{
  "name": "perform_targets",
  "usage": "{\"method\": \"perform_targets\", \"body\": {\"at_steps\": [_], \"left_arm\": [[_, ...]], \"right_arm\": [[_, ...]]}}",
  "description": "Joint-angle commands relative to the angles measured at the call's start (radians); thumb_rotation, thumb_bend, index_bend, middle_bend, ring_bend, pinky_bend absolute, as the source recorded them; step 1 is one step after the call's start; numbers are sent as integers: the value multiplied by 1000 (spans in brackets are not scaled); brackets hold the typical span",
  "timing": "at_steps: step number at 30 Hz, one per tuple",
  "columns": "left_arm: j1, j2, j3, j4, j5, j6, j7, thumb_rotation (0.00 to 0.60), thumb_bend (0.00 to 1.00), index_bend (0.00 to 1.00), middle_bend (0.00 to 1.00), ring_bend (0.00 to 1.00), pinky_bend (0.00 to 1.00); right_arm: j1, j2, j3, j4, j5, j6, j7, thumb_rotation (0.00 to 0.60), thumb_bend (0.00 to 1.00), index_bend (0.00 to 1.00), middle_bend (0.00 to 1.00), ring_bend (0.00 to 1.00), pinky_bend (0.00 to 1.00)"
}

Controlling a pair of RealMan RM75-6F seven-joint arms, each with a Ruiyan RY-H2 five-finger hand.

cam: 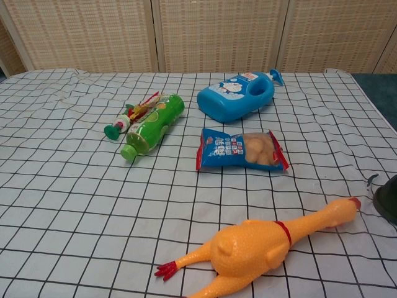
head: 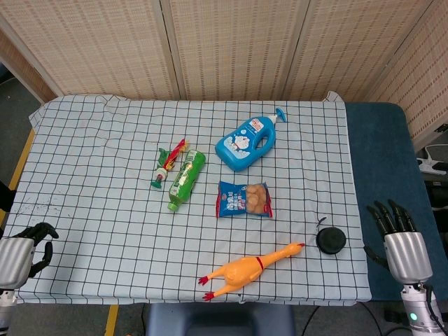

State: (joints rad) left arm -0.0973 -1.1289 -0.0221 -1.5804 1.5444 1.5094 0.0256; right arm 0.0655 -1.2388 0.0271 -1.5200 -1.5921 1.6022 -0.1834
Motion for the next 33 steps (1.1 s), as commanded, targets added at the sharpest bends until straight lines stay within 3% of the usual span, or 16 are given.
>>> {"method": "perform_targets", "body": {"at_steps": [1,9,13,20,21,25,33], "left_arm": [[0,0,1,-1,-1,-3,4,600,611,431,329,412,653],[1,3,8,-10,20,4,-1,600,611,431,328,412,653],[2,5,14,2,10,-13,-7,600,612,431,328,411,654],[11,13,8,-18,13,11,-23,600,606,431,326,411,655],[11,12,9,-13,11,8,-17,600,604,431,326,411,655],[6,12,9,-13,-4,-14,-8,600,604,431,326,411,657],[8,13,8,-13,4,-5,-15,600,604,431,319,411,657]], "right_arm": [[-3,4,-2,-10,9,-11,-5,600,54,165,96,0,118],[18,35,-15,-60,73,-136,-17,600,54,156,96,0,118],[52,58,-26,-86,110,-248,54,600,54,92,96,0,118],[86,57,-39,-57,134,-351,111,600,53,76,96,0,118],[114,44,-39,-37,174,-430,116,600,53,76,96,0,118],[166,22,-17,-13,252,-547,111,600,54,76,96,0,118],[240,-13,10,4,370,-672,31,600,54,76,97,0,118]]}}
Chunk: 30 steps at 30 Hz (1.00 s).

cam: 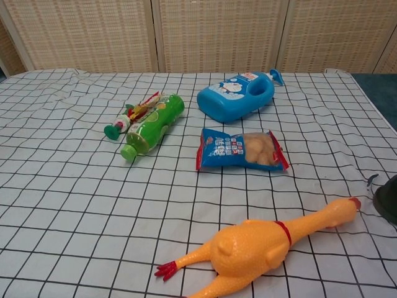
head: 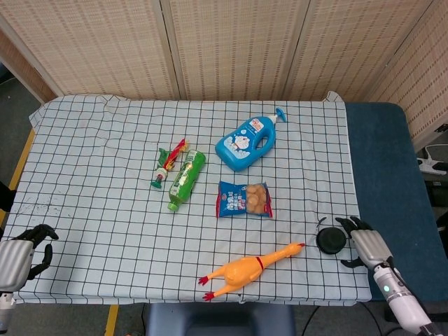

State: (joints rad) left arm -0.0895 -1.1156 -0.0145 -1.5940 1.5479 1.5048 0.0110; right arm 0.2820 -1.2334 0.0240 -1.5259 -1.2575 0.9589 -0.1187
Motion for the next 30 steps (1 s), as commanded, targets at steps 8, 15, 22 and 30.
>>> {"method": "perform_targets", "body": {"at_steps": [8,15,22,30], "left_arm": [[-1,2,0,2,0,-5,-6,600,604,432,317,411,657],[-2,2,1,0,0,-8,-4,600,603,431,317,411,657],[1,3,1,-2,2,-3,-6,600,605,431,317,411,657],[0,3,1,-1,3,-6,-1,600,605,432,317,411,657]], "right_arm": [[53,-46,20,4,78,-37,-89,600,54,85,97,0,118],[67,-53,15,-9,81,-36,-104,600,54,107,93,0,118],[72,-68,3,11,76,-33,-106,600,54,197,159,14,175],[77,-72,-9,18,109,-43,-132,600,54,274,228,109,229]]}}
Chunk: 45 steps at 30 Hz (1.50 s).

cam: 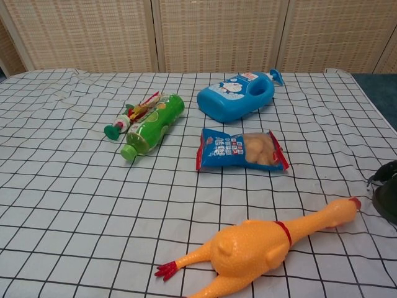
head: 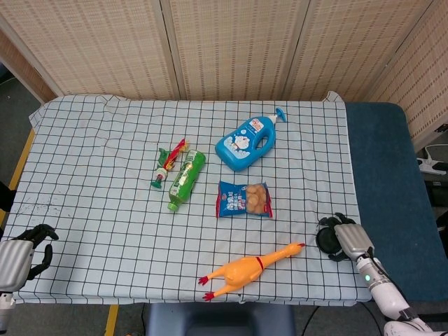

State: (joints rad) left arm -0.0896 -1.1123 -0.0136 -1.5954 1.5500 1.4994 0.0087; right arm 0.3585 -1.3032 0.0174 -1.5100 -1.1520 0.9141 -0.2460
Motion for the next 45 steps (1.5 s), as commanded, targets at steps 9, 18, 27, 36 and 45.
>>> {"method": "perform_targets", "body": {"at_steps": [9,18,27,36,45], "left_arm": [[-1,0,-1,-2,0,-1,4,600,605,432,317,411,657],[0,-1,0,-2,0,-2,5,600,604,432,317,412,657],[-1,-1,1,-6,1,-5,15,600,604,432,317,411,657],[0,2,1,-9,-3,-7,8,600,604,432,317,411,657],[-5,3,2,-13,-14,-24,18,600,604,431,317,412,657]], "right_arm": [[-11,-6,-7,7,6,62,-56,600,53,591,476,389,485],[-85,-37,26,12,-221,417,-57,600,54,604,484,399,495],[-60,-95,11,109,-621,727,321,600,54,603,484,399,506],[-85,20,-20,48,-498,580,213,600,54,615,485,402,507],[-142,-33,102,-115,-108,608,-607,600,55,631,490,408,507]]}}
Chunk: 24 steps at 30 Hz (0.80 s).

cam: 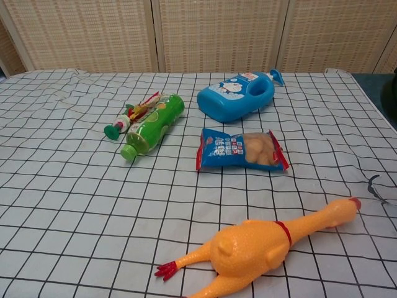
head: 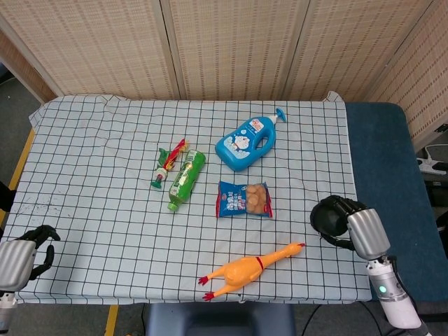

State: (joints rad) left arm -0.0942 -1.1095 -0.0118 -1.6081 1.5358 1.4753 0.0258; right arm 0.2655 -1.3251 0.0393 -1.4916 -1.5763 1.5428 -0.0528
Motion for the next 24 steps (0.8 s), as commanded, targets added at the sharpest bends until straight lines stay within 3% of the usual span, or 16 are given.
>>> {"method": "perform_targets", "body": {"at_steps": [1,6,11,13,17,19,24], "left_arm": [[0,1,0,-1,0,1,0,600,604,431,317,412,658],[1,1,-1,1,2,5,-6,600,604,432,317,411,657],[2,1,0,2,9,11,-6,600,605,432,317,411,657],[3,0,-1,4,9,13,-8,600,604,431,317,411,657],[3,-1,0,4,9,13,-7,600,604,431,317,411,658],[3,-1,0,3,10,14,-5,600,604,431,317,411,657],[4,-2,0,4,13,16,-4,600,603,431,317,411,657]], "right_arm": [[-48,-20,85,-129,319,-17,-809,600,55,631,490,408,507],[-34,-16,70,-120,265,-60,-682,600,54,630,490,408,507],[-2,4,0,-36,1,-68,-267,600,55,627,490,390,504],[14,2,-40,16,-135,-20,-75,600,54,620,490,371,491],[35,-13,-98,82,-320,91,181,600,55,617,490,366,484],[39,-29,-108,133,-386,157,244,600,55,617,490,365,484],[21,-58,-87,211,-414,242,215,600,54,620,490,365,485]]}}
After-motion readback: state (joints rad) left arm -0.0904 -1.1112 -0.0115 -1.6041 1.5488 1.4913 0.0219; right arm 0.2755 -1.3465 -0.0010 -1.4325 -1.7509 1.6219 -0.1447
